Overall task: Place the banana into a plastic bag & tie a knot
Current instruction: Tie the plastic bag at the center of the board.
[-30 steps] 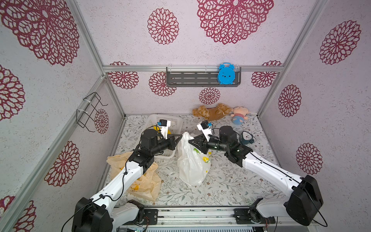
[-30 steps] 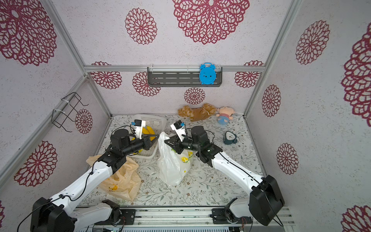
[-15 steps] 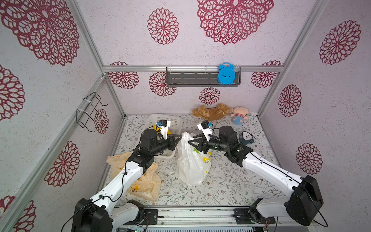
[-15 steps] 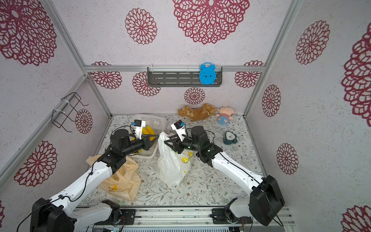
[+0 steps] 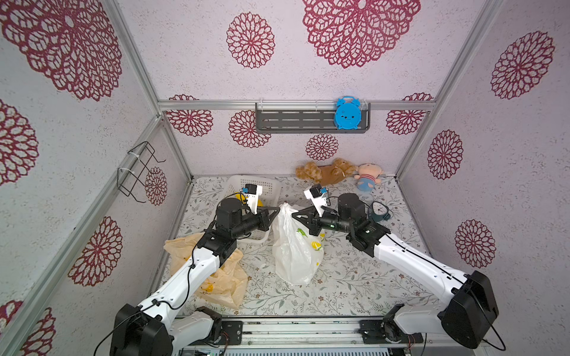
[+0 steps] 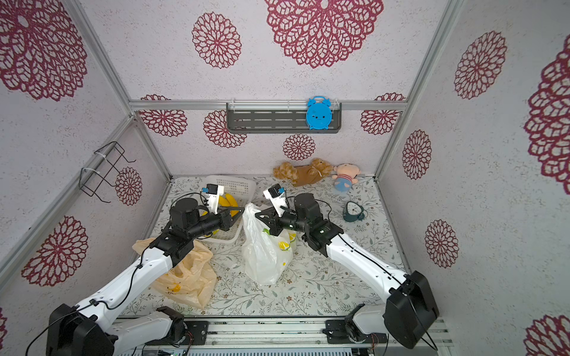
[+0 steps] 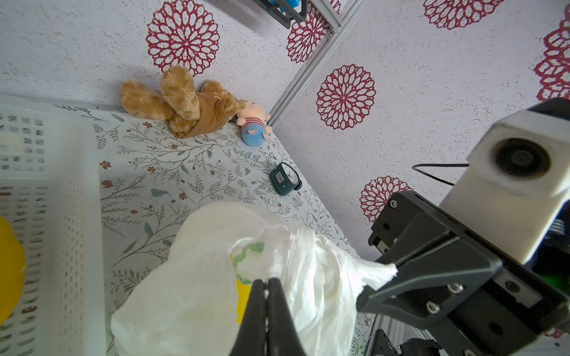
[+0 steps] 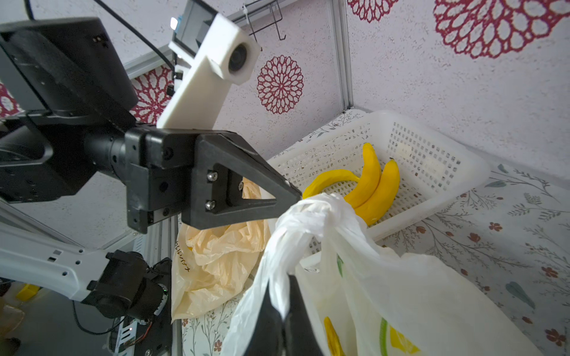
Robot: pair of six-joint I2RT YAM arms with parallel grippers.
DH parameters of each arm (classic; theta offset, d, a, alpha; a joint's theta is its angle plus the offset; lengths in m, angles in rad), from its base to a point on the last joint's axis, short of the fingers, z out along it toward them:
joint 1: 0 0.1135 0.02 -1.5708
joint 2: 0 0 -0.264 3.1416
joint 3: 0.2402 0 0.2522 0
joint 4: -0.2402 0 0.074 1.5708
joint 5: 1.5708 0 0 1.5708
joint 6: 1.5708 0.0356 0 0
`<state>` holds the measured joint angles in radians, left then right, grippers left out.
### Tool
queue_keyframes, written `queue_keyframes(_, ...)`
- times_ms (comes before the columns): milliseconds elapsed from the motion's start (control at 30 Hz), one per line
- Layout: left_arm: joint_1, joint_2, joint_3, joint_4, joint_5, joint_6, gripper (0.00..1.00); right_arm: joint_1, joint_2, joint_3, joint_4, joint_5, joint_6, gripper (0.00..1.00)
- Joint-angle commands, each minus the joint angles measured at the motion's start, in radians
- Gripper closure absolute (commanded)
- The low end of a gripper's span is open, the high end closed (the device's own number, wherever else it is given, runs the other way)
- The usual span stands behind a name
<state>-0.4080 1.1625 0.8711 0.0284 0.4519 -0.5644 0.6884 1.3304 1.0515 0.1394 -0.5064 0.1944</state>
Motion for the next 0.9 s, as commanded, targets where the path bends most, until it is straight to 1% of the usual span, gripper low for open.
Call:
queue_keyframes(0, -0.005, -0.031, 0.042, -0.032, -0.035, 0.037, 1.0, 0.002, -0.048, 0.04, -0.028, 0.051, -0.024, 1.0)
queue_keyframes(167, -0.001, -0.054, 0.085, -0.132, -0.087, 0.084, 1.0, -0.002, -0.069, -0.002, -0.096, 0.147, -0.046, 1.0)
queue_keyframes(333, 0.011, -0.069, 0.114, -0.188, -0.125, 0.107, 1.0, -0.016, -0.1, -0.073, -0.114, 0.199, -0.035, 1.0)
queue_keyframes(500, 0.038, -0.085, 0.104, -0.222, -0.226, 0.103, 1.0, -0.052, -0.157, -0.156, -0.125, 0.262, -0.003, 1.0)
queue_keyframes(600, 0.064, -0.085, 0.071, -0.214, -0.27, 0.081, 1.0, -0.098, -0.198, -0.231, -0.126, 0.318, 0.05, 1.0)
queue_keyframes(733, 0.104, -0.064, 0.005, -0.182, -0.311, 0.045, 1.0, -0.219, -0.248, -0.364, -0.133, 0.412, 0.17, 1.0)
queue_keyframes(867, 0.119, -0.005, -0.033, -0.133, -0.304, 0.018, 1.0, -0.315, -0.284, -0.438, -0.171, 0.519, 0.262, 1.0)
